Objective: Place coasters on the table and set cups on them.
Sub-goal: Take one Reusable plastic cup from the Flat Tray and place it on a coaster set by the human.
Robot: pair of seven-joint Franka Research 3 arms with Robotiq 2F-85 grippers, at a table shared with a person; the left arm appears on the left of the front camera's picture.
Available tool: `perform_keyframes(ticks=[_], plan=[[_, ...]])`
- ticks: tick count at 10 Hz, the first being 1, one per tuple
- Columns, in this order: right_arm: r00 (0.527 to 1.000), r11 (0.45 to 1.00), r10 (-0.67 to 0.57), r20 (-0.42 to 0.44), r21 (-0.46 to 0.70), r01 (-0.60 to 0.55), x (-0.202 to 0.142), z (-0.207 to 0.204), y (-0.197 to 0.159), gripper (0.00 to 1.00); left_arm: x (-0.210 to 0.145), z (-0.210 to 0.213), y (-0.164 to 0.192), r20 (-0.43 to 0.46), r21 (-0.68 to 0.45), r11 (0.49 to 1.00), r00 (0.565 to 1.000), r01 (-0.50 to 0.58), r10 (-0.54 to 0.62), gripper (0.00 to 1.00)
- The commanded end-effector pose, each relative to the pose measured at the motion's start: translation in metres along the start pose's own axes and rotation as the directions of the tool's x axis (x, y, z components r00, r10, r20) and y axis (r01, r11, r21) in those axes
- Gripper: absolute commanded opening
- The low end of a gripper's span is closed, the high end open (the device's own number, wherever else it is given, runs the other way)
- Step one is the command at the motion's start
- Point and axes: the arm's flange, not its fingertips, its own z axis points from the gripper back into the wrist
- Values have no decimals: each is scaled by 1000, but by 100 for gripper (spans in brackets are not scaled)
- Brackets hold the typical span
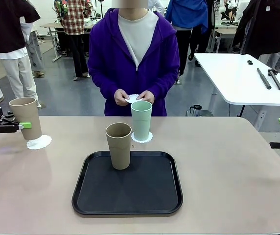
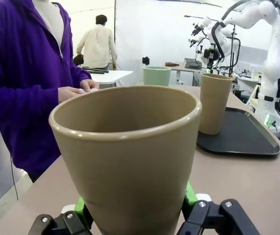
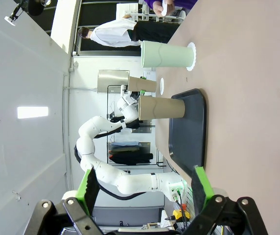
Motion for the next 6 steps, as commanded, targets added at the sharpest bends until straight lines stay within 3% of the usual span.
perform_keyframes(ticks=[1,6], plan=[[1000,1000,7,-12,1,-7,-3,1,1,100,-4,-6,8,7,-33,999,1000,27,-27,85],[1000,1000,7,-12,1,-7,-3,1,1,100,-20,-12,1,72,-104,994,997,26,-18,85]])
